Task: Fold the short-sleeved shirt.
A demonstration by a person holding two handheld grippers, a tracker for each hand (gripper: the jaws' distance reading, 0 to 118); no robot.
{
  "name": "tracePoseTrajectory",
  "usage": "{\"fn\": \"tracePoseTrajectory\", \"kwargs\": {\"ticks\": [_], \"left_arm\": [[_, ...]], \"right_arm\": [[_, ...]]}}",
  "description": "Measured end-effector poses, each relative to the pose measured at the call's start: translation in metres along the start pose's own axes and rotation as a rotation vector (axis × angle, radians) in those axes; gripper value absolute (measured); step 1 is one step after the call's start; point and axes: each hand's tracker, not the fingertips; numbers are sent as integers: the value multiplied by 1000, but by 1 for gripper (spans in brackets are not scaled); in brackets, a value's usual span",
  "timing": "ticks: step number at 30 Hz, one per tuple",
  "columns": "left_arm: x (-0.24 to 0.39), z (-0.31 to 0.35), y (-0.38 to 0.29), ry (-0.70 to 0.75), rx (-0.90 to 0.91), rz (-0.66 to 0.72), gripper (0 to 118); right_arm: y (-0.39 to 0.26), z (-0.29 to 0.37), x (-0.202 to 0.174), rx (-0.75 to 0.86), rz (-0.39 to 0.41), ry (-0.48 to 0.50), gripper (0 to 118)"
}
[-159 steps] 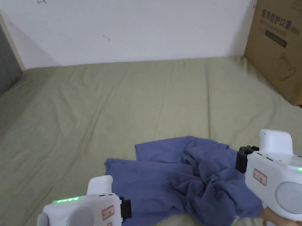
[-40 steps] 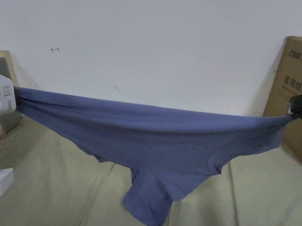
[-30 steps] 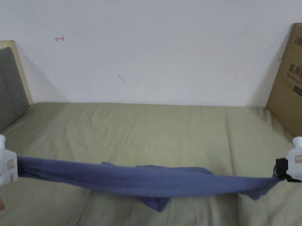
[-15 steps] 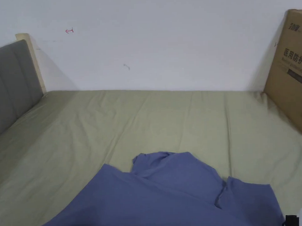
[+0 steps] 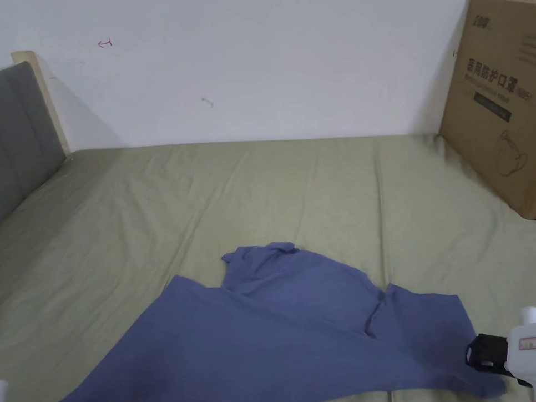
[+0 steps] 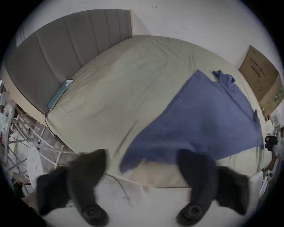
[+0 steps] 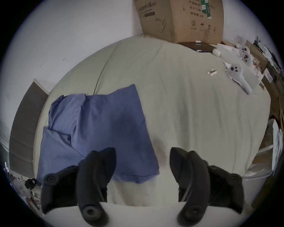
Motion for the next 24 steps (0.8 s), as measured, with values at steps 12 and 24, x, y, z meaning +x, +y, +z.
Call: {"fn": "tracePoseTrajectory", "kwargs": {"ticks": [12, 24], "left_arm": [[83, 48, 7, -96, 203, -114, 0], [171, 15, -5, -270, 107, -222, 0]], "right_arm": [[-23, 61, -9, 125, 73, 30, 0], [-17, 25, 10, 88, 16, 72, 93]]}}
